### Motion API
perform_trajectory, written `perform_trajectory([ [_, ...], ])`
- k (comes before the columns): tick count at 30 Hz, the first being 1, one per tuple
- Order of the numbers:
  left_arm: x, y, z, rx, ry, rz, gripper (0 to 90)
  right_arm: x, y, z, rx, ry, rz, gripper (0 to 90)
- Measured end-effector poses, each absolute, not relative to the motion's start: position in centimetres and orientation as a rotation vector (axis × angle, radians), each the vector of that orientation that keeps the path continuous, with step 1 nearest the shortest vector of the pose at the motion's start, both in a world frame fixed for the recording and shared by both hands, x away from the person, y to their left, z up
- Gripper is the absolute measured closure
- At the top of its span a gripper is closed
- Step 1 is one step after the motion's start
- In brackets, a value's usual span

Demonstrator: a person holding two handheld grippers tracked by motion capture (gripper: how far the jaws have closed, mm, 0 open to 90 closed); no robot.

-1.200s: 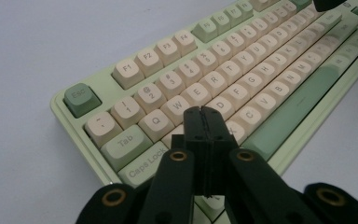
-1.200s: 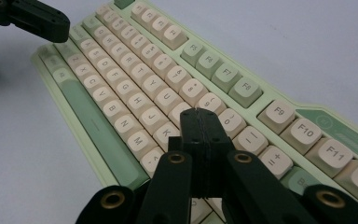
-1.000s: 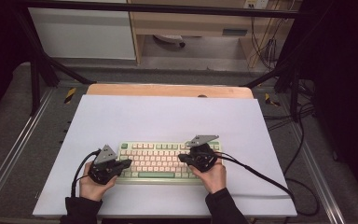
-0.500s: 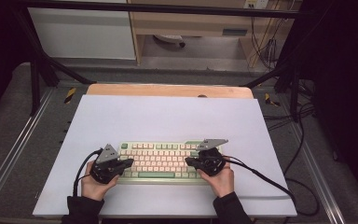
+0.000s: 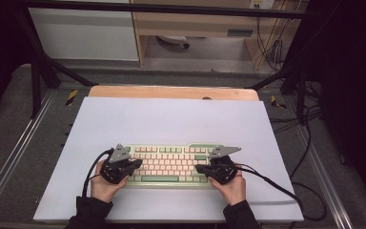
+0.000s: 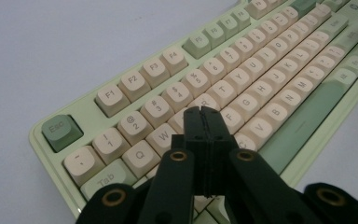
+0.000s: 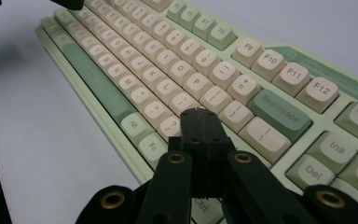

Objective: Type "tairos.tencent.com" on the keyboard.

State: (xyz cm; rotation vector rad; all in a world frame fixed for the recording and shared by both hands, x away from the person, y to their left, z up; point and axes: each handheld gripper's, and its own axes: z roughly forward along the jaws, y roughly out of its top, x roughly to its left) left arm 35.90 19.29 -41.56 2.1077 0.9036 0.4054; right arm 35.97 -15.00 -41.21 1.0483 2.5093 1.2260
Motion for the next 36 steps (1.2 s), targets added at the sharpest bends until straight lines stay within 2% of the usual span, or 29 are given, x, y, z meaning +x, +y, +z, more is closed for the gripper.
perform_trajectory([
  [36,36.0,19.4,-42.9,2.127,0.907,0.398,90.0,35.6,-15.4,-41.3,1.046,2.503,1.24,90.0],
])
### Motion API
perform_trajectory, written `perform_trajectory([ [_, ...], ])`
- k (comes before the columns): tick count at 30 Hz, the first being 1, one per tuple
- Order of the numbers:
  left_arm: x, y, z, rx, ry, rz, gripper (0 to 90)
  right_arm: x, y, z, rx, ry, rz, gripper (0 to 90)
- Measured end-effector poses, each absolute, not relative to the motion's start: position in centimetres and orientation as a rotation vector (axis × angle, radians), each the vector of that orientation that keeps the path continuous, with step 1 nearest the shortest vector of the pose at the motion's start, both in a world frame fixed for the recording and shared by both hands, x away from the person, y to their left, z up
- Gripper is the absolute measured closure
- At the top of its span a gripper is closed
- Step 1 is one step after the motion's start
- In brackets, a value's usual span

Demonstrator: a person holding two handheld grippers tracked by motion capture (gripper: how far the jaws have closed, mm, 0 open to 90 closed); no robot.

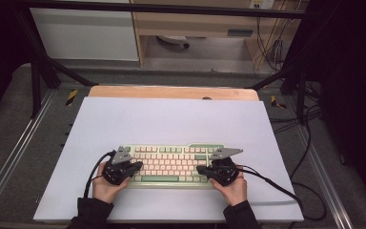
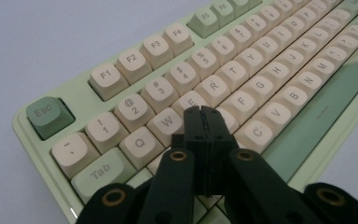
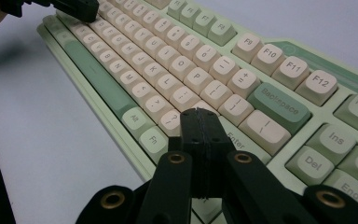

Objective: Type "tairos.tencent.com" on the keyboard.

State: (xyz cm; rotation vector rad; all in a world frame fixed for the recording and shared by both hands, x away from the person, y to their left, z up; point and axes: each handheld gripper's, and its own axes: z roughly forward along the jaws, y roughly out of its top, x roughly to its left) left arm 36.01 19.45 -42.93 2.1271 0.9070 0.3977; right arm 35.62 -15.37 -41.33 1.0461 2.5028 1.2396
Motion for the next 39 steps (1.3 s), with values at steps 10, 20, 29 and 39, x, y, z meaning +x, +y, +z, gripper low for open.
perform_trajectory([
  [10,35.4,20.2,-42.3,2.102,0.903,0.394,90.0,35.6,-15.4,-41.1,1.046,2.493,1.256,90.0],
  [20,35.2,20.7,-41.9,2.089,0.899,0.392,90.0,35.7,-14.9,-41.0,1.04,2.5,1.258,90.0],
  [29,35.1,21.1,-41.8,2.079,0.902,0.391,90.0,35.8,-13.6,-41.0,1.01,2.518,1.267,90.0],
  [39,35.2,21.5,-41.7,2.071,0.906,0.393,90.0,36.1,-11.7,-41.2,0.969,2.549,1.261,90.0],
])
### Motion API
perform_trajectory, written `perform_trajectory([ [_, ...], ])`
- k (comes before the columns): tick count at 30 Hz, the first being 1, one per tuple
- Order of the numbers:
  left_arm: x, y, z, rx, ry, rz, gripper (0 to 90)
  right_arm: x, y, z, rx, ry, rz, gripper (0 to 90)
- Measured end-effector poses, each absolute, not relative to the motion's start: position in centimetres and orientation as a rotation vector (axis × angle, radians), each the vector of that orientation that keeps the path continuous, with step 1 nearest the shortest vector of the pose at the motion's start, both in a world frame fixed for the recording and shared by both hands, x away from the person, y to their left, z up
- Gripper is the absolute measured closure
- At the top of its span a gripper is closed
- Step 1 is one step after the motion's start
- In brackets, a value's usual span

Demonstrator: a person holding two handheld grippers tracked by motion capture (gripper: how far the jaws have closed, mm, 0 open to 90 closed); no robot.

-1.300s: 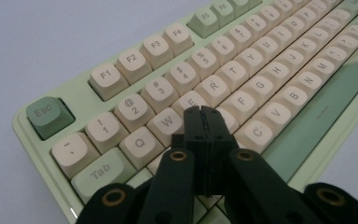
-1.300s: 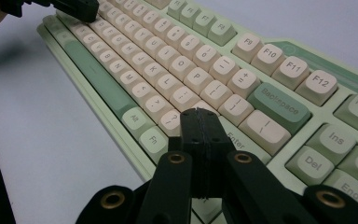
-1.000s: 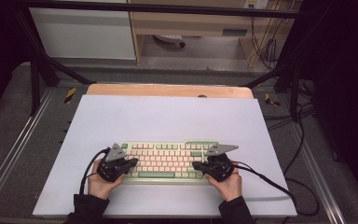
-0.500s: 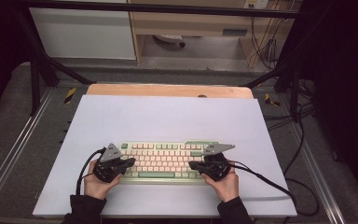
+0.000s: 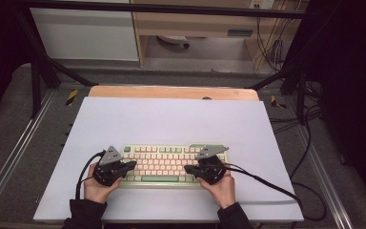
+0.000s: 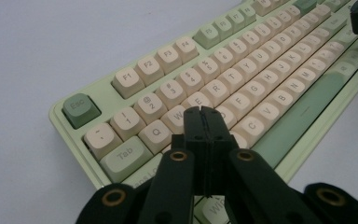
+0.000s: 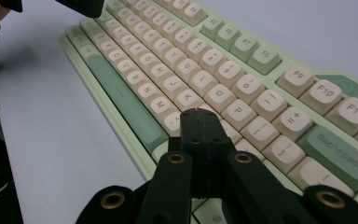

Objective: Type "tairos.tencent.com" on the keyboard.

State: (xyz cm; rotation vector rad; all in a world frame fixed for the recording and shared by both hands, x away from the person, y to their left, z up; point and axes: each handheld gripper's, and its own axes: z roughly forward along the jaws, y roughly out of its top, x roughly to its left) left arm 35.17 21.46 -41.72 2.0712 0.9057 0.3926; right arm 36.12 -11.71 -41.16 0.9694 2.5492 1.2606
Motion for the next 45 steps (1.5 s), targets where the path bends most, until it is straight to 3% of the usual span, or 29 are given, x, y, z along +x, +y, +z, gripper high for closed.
perform_trajectory([
  [35,35.2,21.5,-41.8,2.071,0.907,0.392,90.0,36.5,-10.5,-43.0,0.963,2.582,1.203,90.0],
  [45,35.1,21.5,-41.5,2.063,0.909,0.394,90.0,36.3,-11.1,-41.9,0.955,2.561,1.22,90.0],
])
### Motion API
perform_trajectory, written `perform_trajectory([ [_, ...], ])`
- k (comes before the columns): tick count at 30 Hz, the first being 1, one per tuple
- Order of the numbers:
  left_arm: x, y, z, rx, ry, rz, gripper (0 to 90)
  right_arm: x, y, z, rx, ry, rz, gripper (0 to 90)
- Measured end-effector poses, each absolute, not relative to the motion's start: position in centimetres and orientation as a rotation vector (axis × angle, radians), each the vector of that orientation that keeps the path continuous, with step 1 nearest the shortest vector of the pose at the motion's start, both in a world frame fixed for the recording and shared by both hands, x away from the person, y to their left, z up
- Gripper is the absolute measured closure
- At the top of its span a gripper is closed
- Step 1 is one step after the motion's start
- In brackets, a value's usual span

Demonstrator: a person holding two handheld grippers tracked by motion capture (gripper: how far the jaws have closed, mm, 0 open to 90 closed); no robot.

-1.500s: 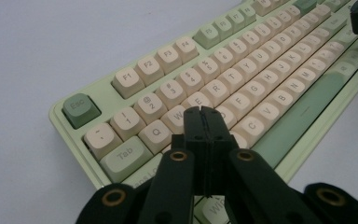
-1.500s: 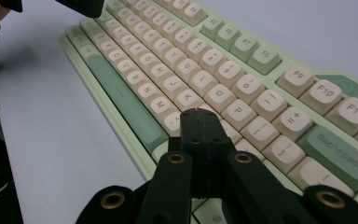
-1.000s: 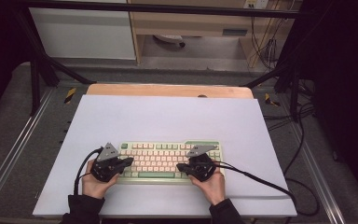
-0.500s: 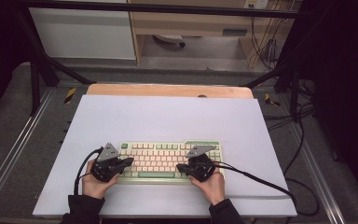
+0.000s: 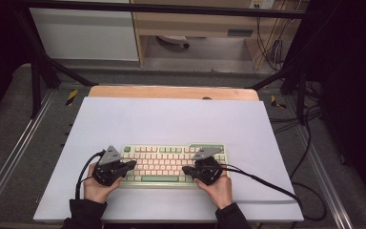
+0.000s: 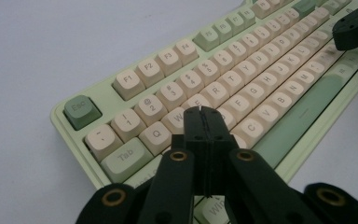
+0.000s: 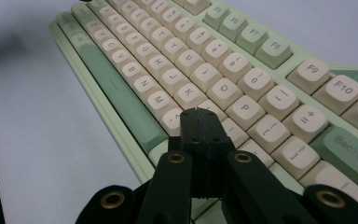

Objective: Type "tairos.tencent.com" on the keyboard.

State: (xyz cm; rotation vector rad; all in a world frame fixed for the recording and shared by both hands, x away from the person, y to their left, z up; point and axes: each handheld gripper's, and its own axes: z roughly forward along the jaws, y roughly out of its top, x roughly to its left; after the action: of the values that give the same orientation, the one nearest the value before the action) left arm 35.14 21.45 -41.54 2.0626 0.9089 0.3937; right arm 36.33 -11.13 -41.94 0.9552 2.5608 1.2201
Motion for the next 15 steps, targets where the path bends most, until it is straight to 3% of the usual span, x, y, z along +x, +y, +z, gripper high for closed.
perform_trajectory([
  [15,35.2,19.9,-41.1,2.072,0.899,0.405,90.0,36.3,-12.9,-41.7,0.985,2.546,1.232,90.0],
])
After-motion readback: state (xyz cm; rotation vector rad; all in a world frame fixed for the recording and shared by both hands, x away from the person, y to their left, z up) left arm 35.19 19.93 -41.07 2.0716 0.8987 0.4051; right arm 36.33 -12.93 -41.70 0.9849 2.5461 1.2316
